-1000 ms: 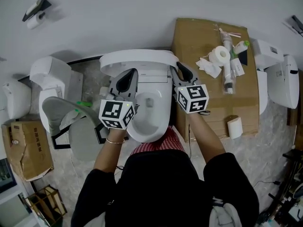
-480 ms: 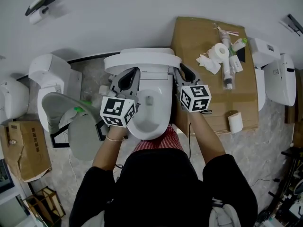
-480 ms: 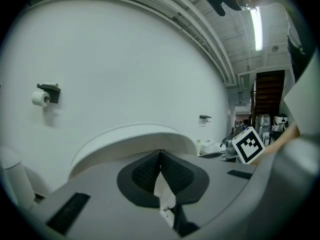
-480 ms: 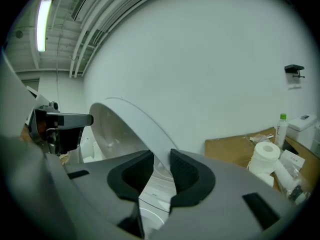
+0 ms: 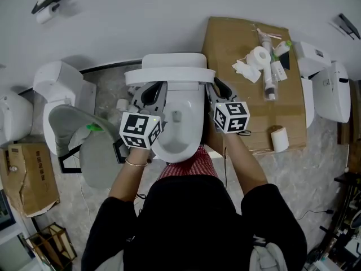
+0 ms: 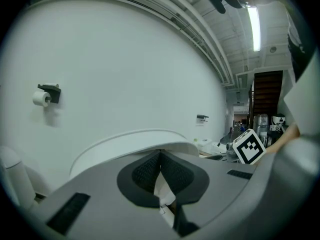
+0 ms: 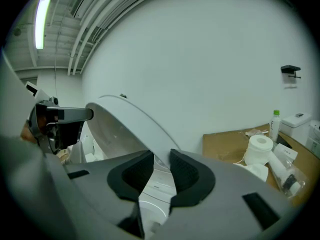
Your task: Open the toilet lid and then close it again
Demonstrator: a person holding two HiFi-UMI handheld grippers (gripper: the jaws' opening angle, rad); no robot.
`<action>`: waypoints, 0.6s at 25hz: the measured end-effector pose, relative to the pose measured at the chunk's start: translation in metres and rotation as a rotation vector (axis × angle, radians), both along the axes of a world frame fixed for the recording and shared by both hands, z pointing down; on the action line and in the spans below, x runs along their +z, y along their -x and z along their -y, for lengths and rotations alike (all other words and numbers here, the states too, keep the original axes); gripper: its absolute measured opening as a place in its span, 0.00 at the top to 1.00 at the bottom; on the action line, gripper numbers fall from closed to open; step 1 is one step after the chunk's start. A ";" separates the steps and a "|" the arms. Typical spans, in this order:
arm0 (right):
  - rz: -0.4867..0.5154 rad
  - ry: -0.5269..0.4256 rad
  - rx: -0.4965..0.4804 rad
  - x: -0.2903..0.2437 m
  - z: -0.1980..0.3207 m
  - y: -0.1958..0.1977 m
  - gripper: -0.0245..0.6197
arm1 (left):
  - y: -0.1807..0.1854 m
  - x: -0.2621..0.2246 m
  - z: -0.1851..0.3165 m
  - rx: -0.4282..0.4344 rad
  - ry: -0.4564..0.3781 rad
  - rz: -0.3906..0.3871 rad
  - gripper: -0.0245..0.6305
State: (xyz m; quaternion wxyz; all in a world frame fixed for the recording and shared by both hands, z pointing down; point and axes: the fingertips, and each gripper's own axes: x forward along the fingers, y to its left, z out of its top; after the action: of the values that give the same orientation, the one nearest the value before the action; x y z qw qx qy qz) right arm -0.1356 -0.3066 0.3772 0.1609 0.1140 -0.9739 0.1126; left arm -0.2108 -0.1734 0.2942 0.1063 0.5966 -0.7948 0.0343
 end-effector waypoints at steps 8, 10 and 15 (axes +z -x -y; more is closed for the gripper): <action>-0.014 0.009 0.010 0.005 -0.007 -0.010 0.81 | -0.011 0.003 -0.009 0.007 0.002 -0.004 0.96; -0.014 0.009 0.012 0.006 -0.008 -0.010 0.81 | -0.012 0.005 -0.010 0.007 0.001 -0.006 0.96; -0.029 0.020 -0.005 0.010 -0.013 -0.015 0.81 | -0.015 0.009 -0.014 0.008 -0.004 -0.040 0.96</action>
State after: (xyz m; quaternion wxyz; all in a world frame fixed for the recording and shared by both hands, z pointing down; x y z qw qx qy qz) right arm -0.1202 -0.2940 0.3869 0.1763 0.1114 -0.9706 0.1201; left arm -0.1962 -0.1598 0.3035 0.1211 0.6004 -0.7902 0.0213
